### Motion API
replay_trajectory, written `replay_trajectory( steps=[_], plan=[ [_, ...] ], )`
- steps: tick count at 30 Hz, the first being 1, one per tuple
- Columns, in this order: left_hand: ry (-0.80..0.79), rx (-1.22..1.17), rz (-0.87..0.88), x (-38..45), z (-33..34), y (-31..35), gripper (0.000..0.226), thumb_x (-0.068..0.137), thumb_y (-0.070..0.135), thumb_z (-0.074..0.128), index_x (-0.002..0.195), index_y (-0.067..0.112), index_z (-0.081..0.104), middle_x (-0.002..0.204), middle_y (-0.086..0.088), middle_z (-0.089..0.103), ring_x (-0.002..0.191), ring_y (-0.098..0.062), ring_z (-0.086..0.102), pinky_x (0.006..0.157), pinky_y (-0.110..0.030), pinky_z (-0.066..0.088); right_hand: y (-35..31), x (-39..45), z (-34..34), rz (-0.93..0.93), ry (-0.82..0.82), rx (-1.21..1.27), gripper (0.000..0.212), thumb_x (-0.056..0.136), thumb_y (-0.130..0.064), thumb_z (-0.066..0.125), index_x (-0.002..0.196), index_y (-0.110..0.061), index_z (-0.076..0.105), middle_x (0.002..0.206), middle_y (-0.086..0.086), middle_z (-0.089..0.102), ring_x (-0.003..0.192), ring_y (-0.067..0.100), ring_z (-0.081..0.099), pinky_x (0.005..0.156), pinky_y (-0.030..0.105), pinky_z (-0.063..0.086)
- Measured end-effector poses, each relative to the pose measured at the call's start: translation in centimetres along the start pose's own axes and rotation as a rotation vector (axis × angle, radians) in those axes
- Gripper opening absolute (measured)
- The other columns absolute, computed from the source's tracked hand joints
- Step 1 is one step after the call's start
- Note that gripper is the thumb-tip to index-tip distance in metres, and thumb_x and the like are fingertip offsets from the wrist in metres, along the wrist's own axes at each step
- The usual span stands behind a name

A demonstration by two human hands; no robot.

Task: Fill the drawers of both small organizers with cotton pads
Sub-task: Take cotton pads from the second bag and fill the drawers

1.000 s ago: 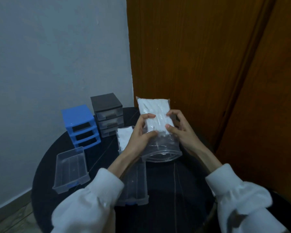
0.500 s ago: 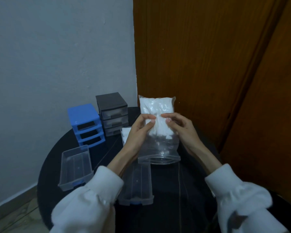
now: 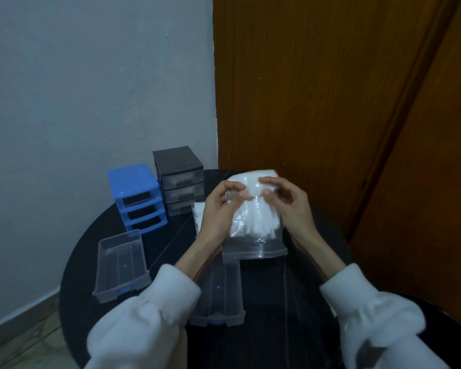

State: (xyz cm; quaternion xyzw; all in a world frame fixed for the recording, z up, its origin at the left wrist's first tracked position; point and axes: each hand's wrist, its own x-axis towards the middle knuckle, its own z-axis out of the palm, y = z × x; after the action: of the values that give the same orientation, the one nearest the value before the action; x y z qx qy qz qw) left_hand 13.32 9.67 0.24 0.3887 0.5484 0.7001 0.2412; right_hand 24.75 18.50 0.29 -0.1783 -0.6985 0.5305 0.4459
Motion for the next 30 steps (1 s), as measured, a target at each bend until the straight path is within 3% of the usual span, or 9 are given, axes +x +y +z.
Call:
replay_trajectory(
  steps=[3,6,10,13,16,20,22,25,30],
  plan=[
    [0.013,-0.052,0.002,0.3,-0.2,-0.1,0.009,0.089,0.013,0.060,0.097,0.016,0.061,0.113,-0.014,0.063,0.106,-0.028,0.061,0.085,-0.038,0.054,0.6,0.0,-0.5,0.045,-0.116,0.028,0.033,0.091,-0.012,0.056,0.117,-0.034,0.057,0.127,-0.007,0.052,0.109,0.002,0.054,0.083,0.021,0.051],
    [-0.082,-0.041,-0.009,0.4,-0.4,-0.4,0.021,0.092,0.011,0.056,0.108,0.023,0.061,0.122,-0.004,0.058,0.113,-0.030,0.056,0.090,-0.045,0.052,1.1,-0.1,-0.8,0.048,-0.145,0.052,0.036,0.092,-0.011,0.055,0.118,-0.036,0.056,0.136,-0.003,0.047,0.121,0.013,0.050,0.091,0.035,0.049],
    [-0.152,0.015,-0.045,-0.2,0.0,-0.7,0.029,0.093,0.006,0.052,0.115,0.023,0.055,0.126,-0.004,0.053,0.109,-0.022,0.058,0.085,-0.039,0.055,1.4,0.0,-1.0,0.040,0.005,0.114,0.035,0.091,-0.006,0.054,0.118,-0.030,0.054,0.133,0.009,0.049,0.115,0.021,0.056,0.076,0.027,0.055],
    [-0.109,0.052,-0.065,-0.2,0.5,-1.1,0.026,0.092,0.005,0.053,0.112,0.022,0.054,0.120,-0.009,0.054,0.104,-0.025,0.060,0.081,-0.040,0.057,1.8,0.0,-1.1,0.037,0.071,0.069,0.035,0.091,-0.009,0.056,0.114,-0.035,0.054,0.131,0.010,0.049,0.116,0.026,0.054,0.081,0.033,0.056],
    [-0.106,0.077,-0.075,0.2,0.8,-1.4,0.020,0.090,0.005,0.056,0.103,0.021,0.057,0.120,-0.013,0.055,0.105,-0.029,0.059,0.079,-0.040,0.057,1.8,0.0,-1.3,0.024,0.100,0.061,0.032,0.091,-0.006,0.055,0.116,-0.026,0.054,0.130,0.007,0.050,0.114,0.021,0.055,0.079,0.027,0.055],
    [-0.132,0.052,-0.055,0.1,1.2,-1.4,0.013,0.091,0.008,0.055,0.104,0.011,0.055,0.119,-0.010,0.056,0.097,-0.016,0.060,0.064,-0.017,0.051,1.7,-0.1,-1.7,-0.003,0.113,0.020,0.030,0.091,-0.007,0.055,0.116,-0.025,0.053,0.125,-0.003,0.053,0.114,0.016,0.054,0.083,0.026,0.054],
    [-0.136,0.031,-0.054,0.2,1.4,-1.5,0.010,0.093,0.009,0.053,0.102,0.009,0.054,0.115,-0.009,0.057,0.094,-0.012,0.060,0.063,-0.015,0.050,2.0,-0.1,-1.8,0.009,0.122,0.021,0.029,0.092,-0.011,0.055,0.116,-0.027,0.053,0.123,-0.005,0.053,0.113,0.017,0.055,0.084,0.030,0.054],
    [-0.097,-0.016,-0.064,0.3,1.5,-1.8,0.010,0.091,0.004,0.054,0.091,0.013,0.055,0.114,-0.013,0.059,0.100,-0.023,0.062,0.069,-0.026,0.054,2.2,-0.4,-1.9,0.033,0.098,0.063,0.029,0.091,-0.020,0.057,0.116,-0.033,0.047,0.126,0.006,0.054,0.109,0.021,0.059,0.082,0.040,0.055],
    [0.009,-0.025,-0.075,0.7,1.0,-2.0,0.018,0.087,-0.002,0.058,0.083,0.015,0.057,0.103,-0.006,0.062,0.101,-0.027,0.059,0.083,-0.040,0.052,2.5,-0.9,-2.7,0.021,-0.107,0.005,0.012,0.092,-0.021,0.053,0.102,-0.027,0.052,0.112,-0.001,0.058,0.102,0.015,0.061,0.079,0.032,0.054]
  ],
)
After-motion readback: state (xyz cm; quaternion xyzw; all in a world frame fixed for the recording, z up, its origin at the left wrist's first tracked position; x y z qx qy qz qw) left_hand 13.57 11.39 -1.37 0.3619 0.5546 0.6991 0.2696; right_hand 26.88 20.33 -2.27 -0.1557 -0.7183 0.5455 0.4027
